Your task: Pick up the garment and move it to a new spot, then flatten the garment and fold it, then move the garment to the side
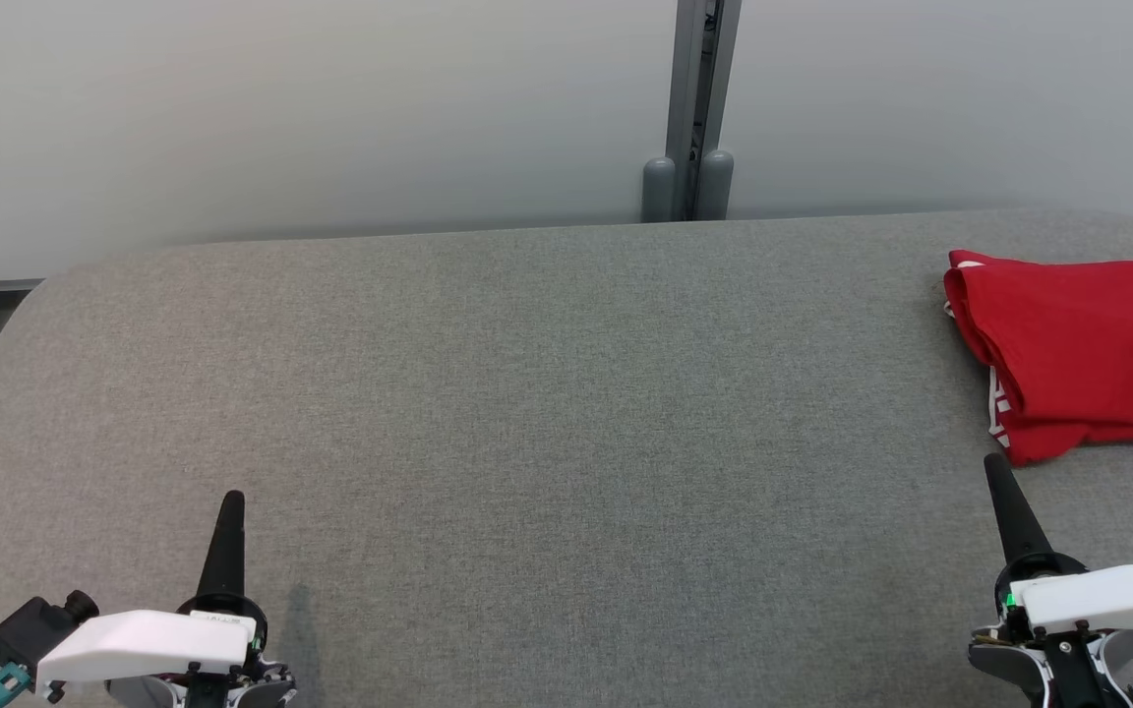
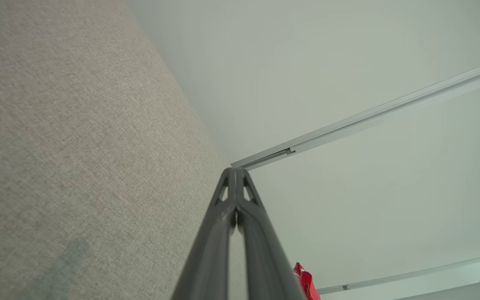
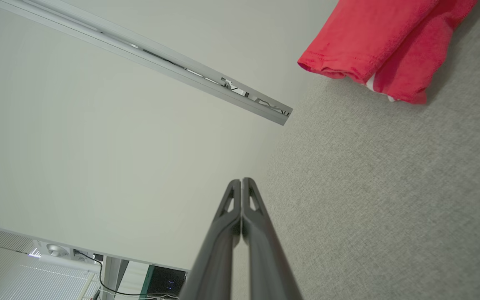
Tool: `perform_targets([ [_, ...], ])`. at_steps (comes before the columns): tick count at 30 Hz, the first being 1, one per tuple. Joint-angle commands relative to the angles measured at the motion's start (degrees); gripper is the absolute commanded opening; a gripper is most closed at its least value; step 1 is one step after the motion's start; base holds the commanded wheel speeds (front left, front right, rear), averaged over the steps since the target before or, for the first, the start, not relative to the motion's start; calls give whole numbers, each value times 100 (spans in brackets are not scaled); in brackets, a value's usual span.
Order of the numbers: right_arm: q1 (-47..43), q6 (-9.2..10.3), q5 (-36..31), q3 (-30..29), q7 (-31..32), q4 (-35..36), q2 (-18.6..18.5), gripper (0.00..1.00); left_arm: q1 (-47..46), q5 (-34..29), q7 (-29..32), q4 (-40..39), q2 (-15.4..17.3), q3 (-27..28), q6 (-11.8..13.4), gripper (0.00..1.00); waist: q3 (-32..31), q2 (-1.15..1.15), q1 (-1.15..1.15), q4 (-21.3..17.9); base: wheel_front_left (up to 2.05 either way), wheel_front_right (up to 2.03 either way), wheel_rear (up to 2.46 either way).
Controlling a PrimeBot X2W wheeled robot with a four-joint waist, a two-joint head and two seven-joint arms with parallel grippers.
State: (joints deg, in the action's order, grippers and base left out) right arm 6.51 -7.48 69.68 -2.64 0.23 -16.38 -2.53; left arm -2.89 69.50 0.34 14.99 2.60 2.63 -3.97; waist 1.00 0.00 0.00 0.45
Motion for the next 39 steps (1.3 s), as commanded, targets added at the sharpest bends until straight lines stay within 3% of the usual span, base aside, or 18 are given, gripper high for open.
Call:
perform_targets([
  [1,24,-2,163,-32,51,79,-53,0,-180,157,34,-65,31,46,-59,0,-3,0,0,-1,0,0,0],
  [39,-34,-2,1789,-316,508,215,-64,0,-334,1803,497,-95,39,326,-301,0,-59,0,0,-32,0,0,0],
])
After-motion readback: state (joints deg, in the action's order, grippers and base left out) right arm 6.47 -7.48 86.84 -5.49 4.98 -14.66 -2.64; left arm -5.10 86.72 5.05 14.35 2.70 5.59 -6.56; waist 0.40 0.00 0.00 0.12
